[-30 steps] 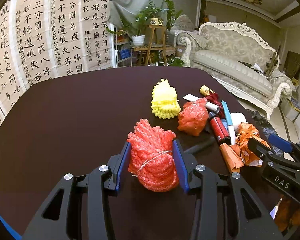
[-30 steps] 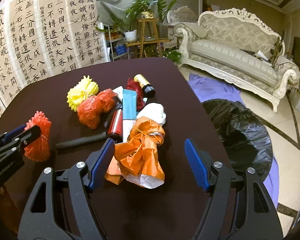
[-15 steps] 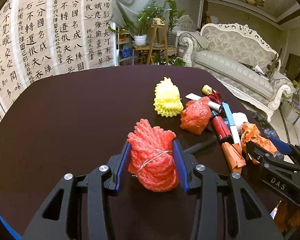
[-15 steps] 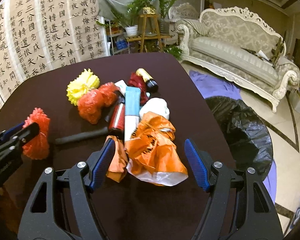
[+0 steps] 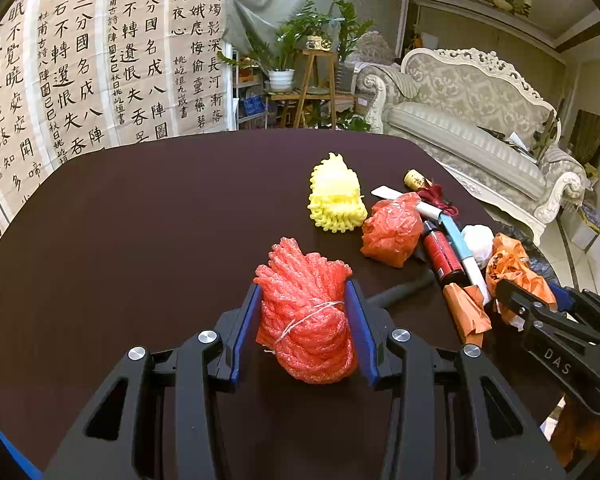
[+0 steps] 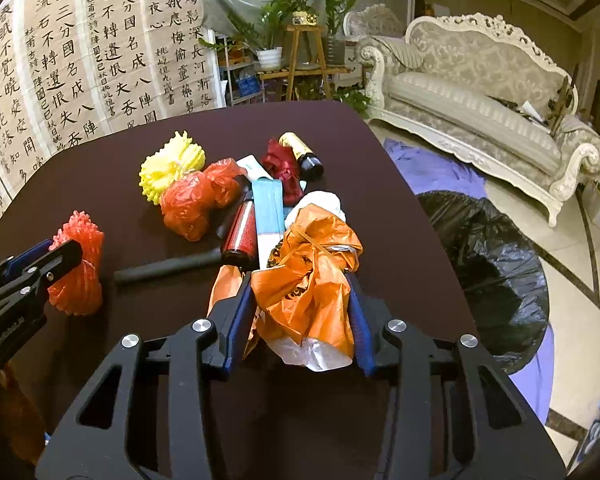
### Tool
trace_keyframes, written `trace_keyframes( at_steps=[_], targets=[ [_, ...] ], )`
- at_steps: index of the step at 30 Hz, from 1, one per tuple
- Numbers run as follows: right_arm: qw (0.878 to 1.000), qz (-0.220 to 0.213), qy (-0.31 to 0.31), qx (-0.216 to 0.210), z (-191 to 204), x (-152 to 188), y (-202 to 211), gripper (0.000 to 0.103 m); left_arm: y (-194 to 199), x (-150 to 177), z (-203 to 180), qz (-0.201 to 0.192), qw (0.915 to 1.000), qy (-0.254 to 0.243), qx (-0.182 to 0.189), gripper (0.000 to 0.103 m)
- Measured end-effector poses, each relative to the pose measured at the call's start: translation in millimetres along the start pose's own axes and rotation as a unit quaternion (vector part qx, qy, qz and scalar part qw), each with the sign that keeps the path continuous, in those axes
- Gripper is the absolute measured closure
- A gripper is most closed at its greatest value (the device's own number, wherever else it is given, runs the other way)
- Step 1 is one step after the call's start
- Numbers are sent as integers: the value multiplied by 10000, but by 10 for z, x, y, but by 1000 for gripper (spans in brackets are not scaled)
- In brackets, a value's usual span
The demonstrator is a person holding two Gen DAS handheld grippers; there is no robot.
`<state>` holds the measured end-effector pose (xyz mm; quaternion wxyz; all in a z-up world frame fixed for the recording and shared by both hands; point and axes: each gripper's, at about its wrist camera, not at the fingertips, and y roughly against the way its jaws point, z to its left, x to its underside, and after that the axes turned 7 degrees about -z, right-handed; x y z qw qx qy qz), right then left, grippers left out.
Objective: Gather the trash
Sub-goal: 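Grasp the red mesh net with the left tool while the right tool grasps the orange plastic bag, then carry both items to the black trash bag and open both tools to drop them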
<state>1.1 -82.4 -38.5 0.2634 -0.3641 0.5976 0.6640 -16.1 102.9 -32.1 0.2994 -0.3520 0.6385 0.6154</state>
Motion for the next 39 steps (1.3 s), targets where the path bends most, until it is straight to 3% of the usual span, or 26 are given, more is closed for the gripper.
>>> trace_keyframes(
  at_steps=[14,39],
  targets=[
    [9993,-299,-188,134,-219,-89,180,62,13,-36,-122,-22,10000,-34,74,60],
    [9986,-419,-206,235,-298,-154,216,62,-11,-97,-279,-59,9999,-66,134,61]
  ],
)
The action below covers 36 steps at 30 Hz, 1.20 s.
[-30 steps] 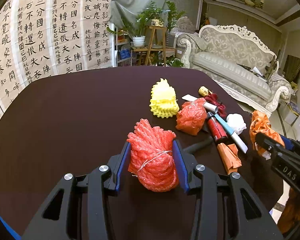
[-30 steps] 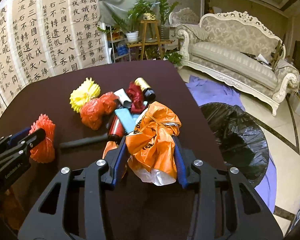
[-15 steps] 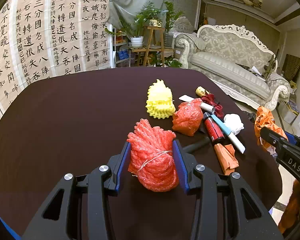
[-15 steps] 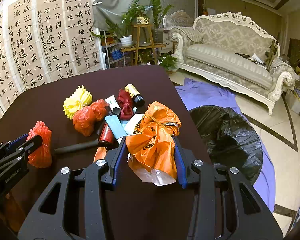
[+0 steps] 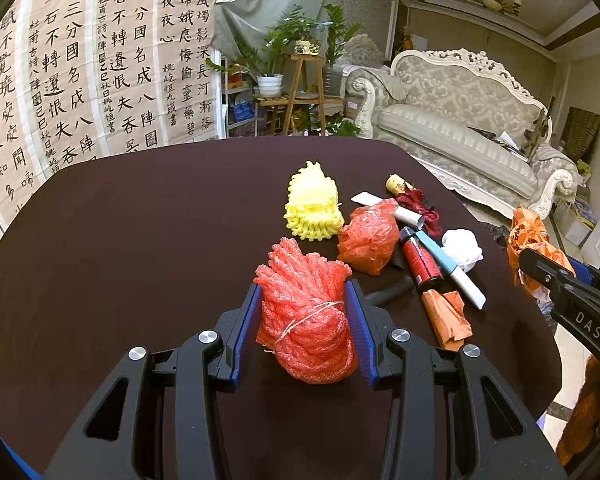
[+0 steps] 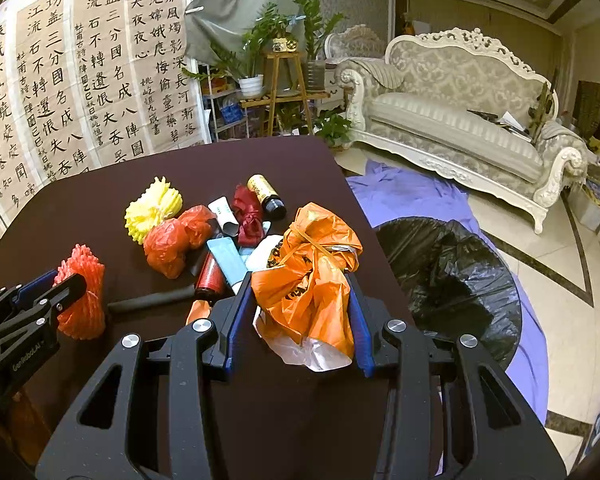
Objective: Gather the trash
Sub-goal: 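Carry both items to the black trash bag and open both tools to drop them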
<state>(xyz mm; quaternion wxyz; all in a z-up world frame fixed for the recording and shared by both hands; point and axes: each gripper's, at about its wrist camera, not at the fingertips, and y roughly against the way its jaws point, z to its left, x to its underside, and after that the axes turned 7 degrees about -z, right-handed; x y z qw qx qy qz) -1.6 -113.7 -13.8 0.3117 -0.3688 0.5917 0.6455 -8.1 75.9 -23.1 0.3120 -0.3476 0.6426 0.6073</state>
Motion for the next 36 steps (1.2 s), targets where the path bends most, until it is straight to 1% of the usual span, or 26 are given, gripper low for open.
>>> trace_keyframes(
  at_steps=[10,15,20,26,31,36],
  targets=[
    [9993,-200,-153,279,-273,-53,60,62,10,-119,-192,-153,9994,-144,271,61],
    [9979,-285,-272,517,-506,-64,63,62,-13,-193,-387,-229,9983,-273,466,61],
    [9950,-363,-416,837,-791,-82,44,61,-57,-282,-680,-332,9959,-440,714,61],
    [9916,-403,-574,1084,-1097,-77,-3,61,-162,-375,-1099,-409,9918,-657,1017,61],
    [9900,-421,-677,1165,-1307,-77,-80,61,-330,-421,-1438,-355,9889,-815,1195,61],
    [9897,-438,-734,1145,-1469,-108,-201,61,-547,-434,-1706,-268,9881,-963,1171,61]
  ],
)
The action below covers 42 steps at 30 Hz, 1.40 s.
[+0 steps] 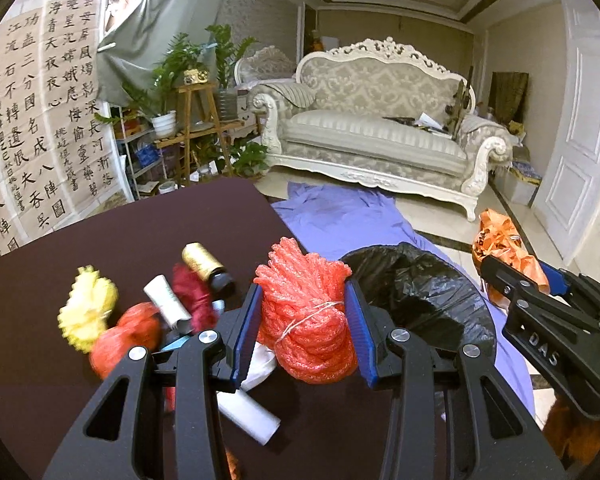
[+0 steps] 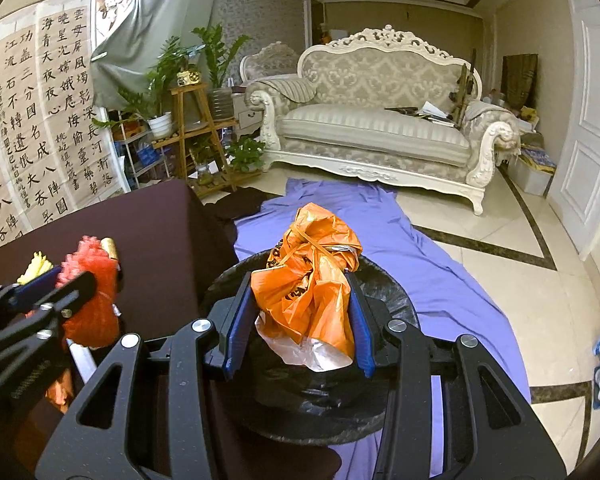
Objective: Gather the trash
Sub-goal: 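Carry both items to the black trash bag and open both tools to drop them, then return the left tool to the table and grasp the orange crumpled paper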
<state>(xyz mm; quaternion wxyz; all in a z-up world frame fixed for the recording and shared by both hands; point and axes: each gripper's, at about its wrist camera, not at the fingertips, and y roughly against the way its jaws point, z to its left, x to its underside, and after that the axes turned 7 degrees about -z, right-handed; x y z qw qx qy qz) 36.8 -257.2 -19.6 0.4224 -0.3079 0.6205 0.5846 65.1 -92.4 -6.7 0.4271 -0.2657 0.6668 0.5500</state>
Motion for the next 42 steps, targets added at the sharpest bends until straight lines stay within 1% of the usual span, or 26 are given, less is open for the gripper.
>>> trace_keyframes(
  at_steps=[9,11,12,13,14,15,17,20,21,24,33,37,42],
  targets=[
    [9999,92,-41,43,-193,-15,-250,60,-455,-54,-207,315,9993,-190,13,61],
    [9999,96,-61,84,-230,-9,-285,51,-503,-24,-227,360,9991,-233,-12,57],
    [9999,70,-85,129,-248,-12,-298,44,-542,-9,-225,421,9988,-240,-41,56],
    [9998,69,-100,152,-266,-9,-306,42,-570,2,-224,472,9986,-221,-41,53],
    [9998,79,-110,161,-280,-6,-313,42,-609,-3,-243,496,9986,-202,-49,51],
    [9997,80,-123,186,-292,-4,-318,42,-627,3,-234,517,9985,-170,-48,46],
    [9996,85,-147,229,-311,-8,-324,42,-649,21,-244,532,9984,-182,-38,43],
    [9994,90,-196,266,-357,-5,-315,42,-662,45,-266,553,9982,-235,-16,35],
    [9994,88,-204,276,-371,-5,-312,42,-666,50,-270,564,9981,-228,0,33],
    [9992,88,-234,306,-399,11,-278,41,-661,56,-288,564,9982,-222,46,30],
    [9988,133,-333,337,-411,64,-177,41,-548,32,-259,474,9987,-179,78,27],
    [9990,128,-308,299,-379,85,-119,41,-399,18,-204,402,9990,-192,7,27],
    [9993,126,-286,179,-265,120,-3,41,-173,64,-104,309,9991,-224,-166,27]
  ],
)
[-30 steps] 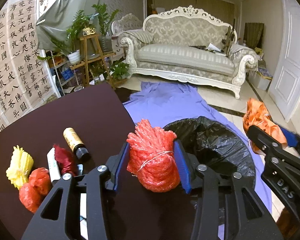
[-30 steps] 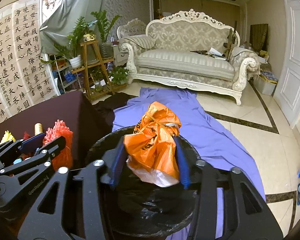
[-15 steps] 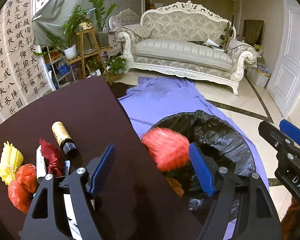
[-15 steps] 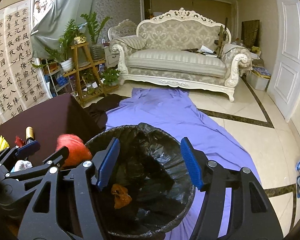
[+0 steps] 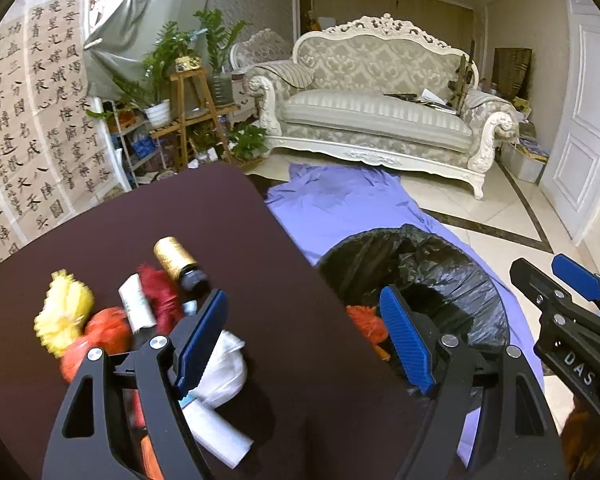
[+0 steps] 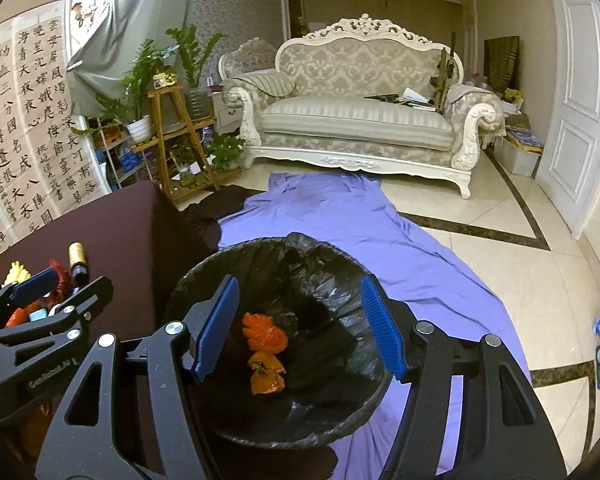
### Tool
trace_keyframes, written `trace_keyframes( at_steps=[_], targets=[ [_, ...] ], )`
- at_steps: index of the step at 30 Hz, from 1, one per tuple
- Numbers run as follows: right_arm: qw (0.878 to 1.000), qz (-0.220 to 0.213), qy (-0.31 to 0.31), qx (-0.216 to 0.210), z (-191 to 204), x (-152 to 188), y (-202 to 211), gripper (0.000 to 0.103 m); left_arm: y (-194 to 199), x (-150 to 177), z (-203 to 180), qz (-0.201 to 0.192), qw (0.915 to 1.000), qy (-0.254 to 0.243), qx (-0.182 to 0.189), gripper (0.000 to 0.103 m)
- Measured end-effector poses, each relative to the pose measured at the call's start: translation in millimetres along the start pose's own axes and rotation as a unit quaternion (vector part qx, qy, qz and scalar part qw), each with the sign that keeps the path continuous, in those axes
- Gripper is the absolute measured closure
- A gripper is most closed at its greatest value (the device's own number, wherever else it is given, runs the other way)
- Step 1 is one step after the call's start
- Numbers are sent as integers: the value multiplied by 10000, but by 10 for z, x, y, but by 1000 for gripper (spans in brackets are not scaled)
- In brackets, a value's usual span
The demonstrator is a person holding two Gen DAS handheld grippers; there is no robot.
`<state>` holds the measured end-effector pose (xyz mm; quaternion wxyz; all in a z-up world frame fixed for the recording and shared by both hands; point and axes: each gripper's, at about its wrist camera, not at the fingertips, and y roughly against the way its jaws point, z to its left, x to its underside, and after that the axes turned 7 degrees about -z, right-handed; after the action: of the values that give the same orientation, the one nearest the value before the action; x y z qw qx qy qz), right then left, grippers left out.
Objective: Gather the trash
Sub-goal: 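Return the left tool to the table and grasp the orange crumpled paper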
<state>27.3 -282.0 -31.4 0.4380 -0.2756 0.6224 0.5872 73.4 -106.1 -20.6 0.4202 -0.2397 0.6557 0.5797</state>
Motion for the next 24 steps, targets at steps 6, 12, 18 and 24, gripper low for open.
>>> trace_keyframes(
  at_steps=[6,12,18,24],
  targets=[
    [9995,34,57,-307,219,92,185,41,278,164,266,39,9997,84,-226,27],
    [9981,20,187,-590,500,214,403,41,549,408,530,76,9983,209,-547,27],
    [9966,52,320,-763,688,331,550,41,589,691,725,350,9959,338,-758,31],
    [9956,125,386,-844,787,441,630,41,522,814,740,555,9954,385,-675,38]
  ],
)
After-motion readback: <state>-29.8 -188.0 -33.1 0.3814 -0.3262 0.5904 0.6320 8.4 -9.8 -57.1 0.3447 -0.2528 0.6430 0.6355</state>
